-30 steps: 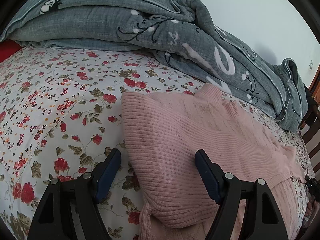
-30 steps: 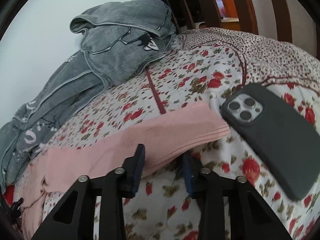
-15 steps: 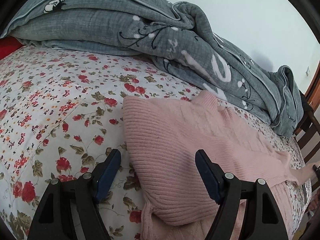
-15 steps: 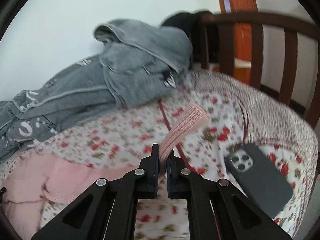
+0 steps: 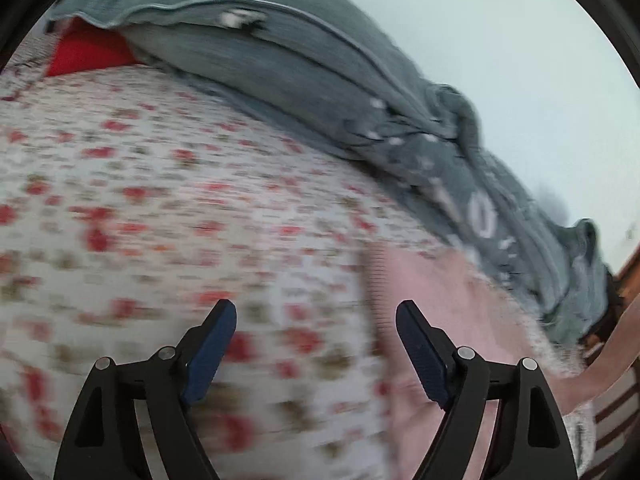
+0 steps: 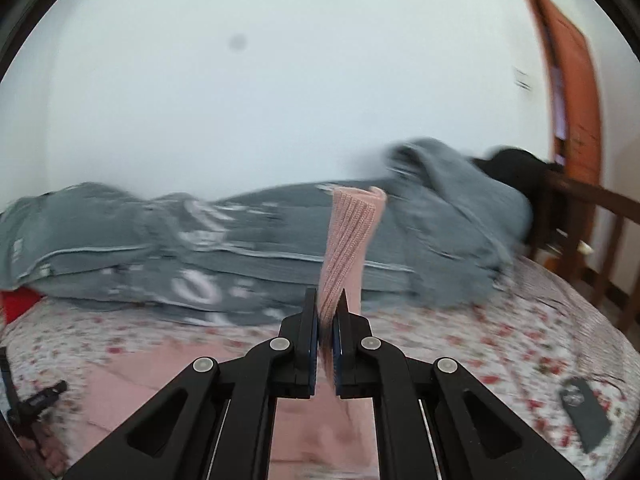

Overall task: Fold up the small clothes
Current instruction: 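Lay the sleeve across the sweater body and open the right gripper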

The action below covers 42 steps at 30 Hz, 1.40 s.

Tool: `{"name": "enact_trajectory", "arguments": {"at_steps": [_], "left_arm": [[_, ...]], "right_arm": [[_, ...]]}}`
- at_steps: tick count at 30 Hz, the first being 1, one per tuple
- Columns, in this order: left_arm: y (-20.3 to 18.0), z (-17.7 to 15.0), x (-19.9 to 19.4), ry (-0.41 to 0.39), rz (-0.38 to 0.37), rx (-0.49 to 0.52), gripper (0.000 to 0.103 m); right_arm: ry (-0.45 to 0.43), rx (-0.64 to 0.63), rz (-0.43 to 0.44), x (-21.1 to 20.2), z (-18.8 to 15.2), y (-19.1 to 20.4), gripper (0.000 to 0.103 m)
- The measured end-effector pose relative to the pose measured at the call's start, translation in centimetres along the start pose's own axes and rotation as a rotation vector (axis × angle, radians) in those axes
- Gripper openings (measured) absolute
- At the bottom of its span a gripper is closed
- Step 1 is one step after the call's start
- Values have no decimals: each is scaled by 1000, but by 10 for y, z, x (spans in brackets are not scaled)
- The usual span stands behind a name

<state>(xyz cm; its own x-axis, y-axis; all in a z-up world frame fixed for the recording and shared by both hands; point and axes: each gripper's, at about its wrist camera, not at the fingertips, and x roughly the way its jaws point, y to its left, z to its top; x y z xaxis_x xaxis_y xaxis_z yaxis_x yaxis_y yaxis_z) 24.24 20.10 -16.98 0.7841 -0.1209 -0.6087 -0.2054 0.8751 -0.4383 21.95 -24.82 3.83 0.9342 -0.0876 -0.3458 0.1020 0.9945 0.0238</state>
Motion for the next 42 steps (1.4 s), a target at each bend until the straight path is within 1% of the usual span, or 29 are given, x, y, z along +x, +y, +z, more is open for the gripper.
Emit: {"name": "enact_trajectory", "arguments": {"at_steps": [3,4,6,7,9,10,13,14,15,16,17,18,20,22,24,25,26,27,30,31,32,34,36,37,38,39,40,41,42], "left_arm": [[24,1,-14,-35,93,21,82],[31,1,-15,-43,107,20,84],[44,-2,-11,-33,85,8,85],[48,-4,-8,-29,70,3,86],[47,-5,-10,-46,56,17,88],[47,-6,-11,-54,37,27,93],[49,-7,-13,-52,8,29,94],[50,-7,-14,-56,-1,23,94],[51,-8,-15,-60,-10,18,94],[53,-8,-16,-63,-16,13,94],[53,-8,-16,-65,-19,10,94],[53,-8,-16,-69,-19,11,94],[53,-8,-15,-70,-15,14,94],[53,-9,-16,-70,-17,16,94],[54,-10,-18,-70,-35,22,94],[52,-12,-21,-76,-61,34,93],[49,-13,-23,-76,-84,53,93],[43,-13,-24,-65,-109,79,93],[2,-19,-30,-23,-218,216,92],[-12,-22,-30,-27,-230,263,92],[-33,-24,-24,-14,-226,318,92],[-59,-24,-4,46,-191,348,90],[-69,-20,18,98,-160,304,74],[-69,-18,28,122,-157,267,62],[-67,-16,37,150,-158,225,52],[-64,-15,42,168,-160,196,44],[-62,-16,47,184,-172,174,30],[-61,-16,49,198,-199,165,20],[-61,-17,48,191,-206,166,17]], "right_arm": [[15,-57,132,10,-7,83,6],[25,-67,161,14,-11,101,6],[69,-92,247,27,-28,152,6],[115,-117,292,39,-44,183,6],[190,-173,322,59,-77,225,6],[216,-190,321,66,-91,238,6],[364,-217,398,99,-137,270,10],[382,-216,413,103,-143,272,16],[385,-215,420,102,-147,278,28],[385,-216,431,100,-150,276,37],[364,-215,442,92,-148,269,54],[334,-211,445,85,-147,260,60],[290,-203,426,70,-140,233,61],[263,-202,360,60,-134,197,61],[237,-209,256,58,-128,162,61],[227,-221,178,59,-127,139,61],[231,-231,85,64,-127,111,62],[247,-225,45,70,-127,91,62],[314,-135,-12,90,-134,36,62],[326,-108,-15,94,-135,26,62],[350,-55,-8,103,-139,10,62],[392,10,33,114,-145,-2,62],[448,54,83,128,-153,-8,62],[460,53,91,130,-156,-7,61],[475,48,100,134,-159,-7,54],[487,55,126,135,-162,-8,33],[490,57,135,135,-163,-7,29],[481,60,138,134,-164,-8,28],[472,62,150,132,-164,-8,25]]}}
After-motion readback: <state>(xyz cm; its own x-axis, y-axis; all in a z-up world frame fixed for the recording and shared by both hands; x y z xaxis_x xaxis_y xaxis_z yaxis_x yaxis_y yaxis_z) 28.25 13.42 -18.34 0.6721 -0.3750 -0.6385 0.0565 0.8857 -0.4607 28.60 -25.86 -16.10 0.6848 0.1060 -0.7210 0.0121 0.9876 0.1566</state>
